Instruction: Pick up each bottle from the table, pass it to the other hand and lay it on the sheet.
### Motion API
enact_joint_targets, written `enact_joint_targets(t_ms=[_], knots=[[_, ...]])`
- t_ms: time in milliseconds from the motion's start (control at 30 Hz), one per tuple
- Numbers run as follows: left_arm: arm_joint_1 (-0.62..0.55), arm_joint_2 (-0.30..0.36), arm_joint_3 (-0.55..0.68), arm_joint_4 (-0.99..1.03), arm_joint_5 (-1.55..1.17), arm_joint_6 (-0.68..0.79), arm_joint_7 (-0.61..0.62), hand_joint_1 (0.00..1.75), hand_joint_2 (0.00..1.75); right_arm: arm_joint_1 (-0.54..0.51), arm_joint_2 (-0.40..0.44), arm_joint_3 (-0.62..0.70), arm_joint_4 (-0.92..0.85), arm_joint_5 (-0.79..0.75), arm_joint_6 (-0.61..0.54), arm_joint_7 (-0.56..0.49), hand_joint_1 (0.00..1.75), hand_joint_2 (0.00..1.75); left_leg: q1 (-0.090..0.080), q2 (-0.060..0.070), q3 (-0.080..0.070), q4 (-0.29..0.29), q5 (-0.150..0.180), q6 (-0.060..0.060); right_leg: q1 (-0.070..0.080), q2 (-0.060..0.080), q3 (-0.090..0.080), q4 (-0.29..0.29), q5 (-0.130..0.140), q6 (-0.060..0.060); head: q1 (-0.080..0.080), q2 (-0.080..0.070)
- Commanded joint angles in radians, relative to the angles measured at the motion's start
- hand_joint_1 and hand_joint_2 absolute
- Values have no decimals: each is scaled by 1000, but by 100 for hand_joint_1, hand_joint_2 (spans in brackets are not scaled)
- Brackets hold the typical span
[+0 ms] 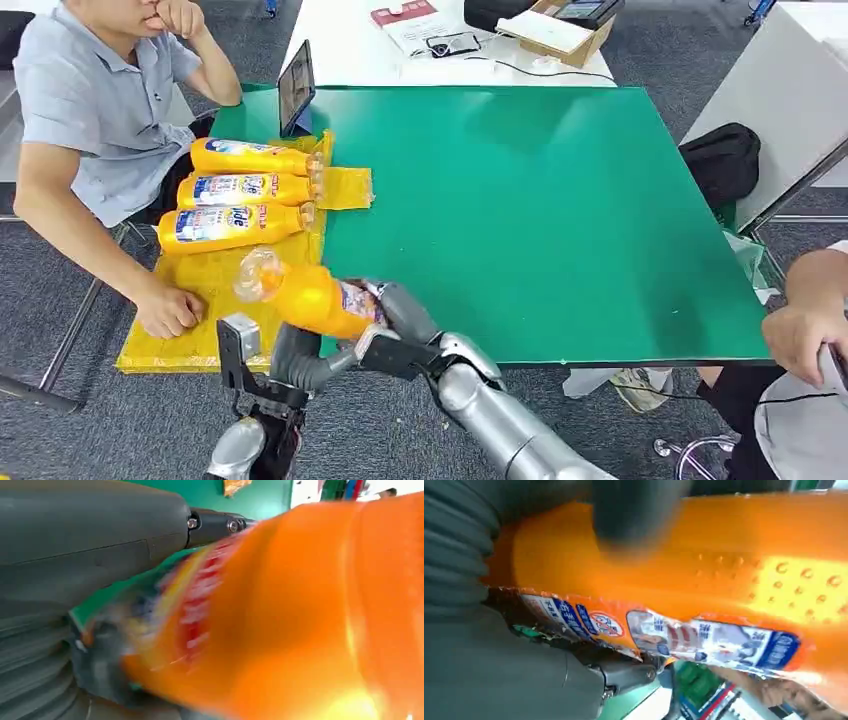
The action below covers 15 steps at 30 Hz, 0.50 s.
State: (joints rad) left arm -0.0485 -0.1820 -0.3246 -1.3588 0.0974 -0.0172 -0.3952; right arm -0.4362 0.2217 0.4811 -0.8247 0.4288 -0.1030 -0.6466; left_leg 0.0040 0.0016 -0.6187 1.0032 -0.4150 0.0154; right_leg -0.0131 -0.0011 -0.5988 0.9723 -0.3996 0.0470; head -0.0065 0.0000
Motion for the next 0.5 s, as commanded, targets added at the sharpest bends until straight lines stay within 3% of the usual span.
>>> enact_joint_targets(t_ms=[33,267,300,333,367,400,433,500], knots=[[-68,31,-60,40,51,-14,3,0,175,-41,5,85,116,-15,-11,3,175,175,0,-1,3,-1,-1,0,0,-1,3,0,-1,-1,0,0],[-81,45,-81,23,58,-30,-17,2,175,-54,10,100,128,-32,13,7,175,175,0,-1,2,0,0,0,0,-1,2,0,-1,-1,0,0],[-83,47,-83,20,62,-37,-22,40,175,-58,12,103,129,-34,16,10,175,175,0,-1,3,0,-1,-1,0,-1,4,0,-2,-2,0,0],[-83,47,-83,19,62,-39,-23,110,175,-59,13,103,128,-35,17,11,175,175,0,-1,2,0,0,-1,0,-1,2,0,-1,-1,0,0],[-81,49,-84,15,66,-47,-29,175,175,-61,15,104,129,-40,22,19,140,175,0,-1,1,0,0,0,0,-1,1,0,0,-1,0,0],[-78,49,-82,11,69,-50,-33,175,175,-61,18,100,130,-45,25,28,77,175,0,-1,2,0,0,-1,0,-1,2,0,-1,-1,0,0],[-72,50,-79,5,72,-52,-35,175,175,-61,22,100,128,-48,27,35,0,175,0,-1,2,0,-1,-1,0,-1,3,0,-1,-1,0,0],[-57,47,-68,-7,106,-85,-35,175,175,-53,22,108,109,-53,36,47,0,175,0,-2,4,0,-2,-1,1,-2,4,1,-2,-2,0,0]])
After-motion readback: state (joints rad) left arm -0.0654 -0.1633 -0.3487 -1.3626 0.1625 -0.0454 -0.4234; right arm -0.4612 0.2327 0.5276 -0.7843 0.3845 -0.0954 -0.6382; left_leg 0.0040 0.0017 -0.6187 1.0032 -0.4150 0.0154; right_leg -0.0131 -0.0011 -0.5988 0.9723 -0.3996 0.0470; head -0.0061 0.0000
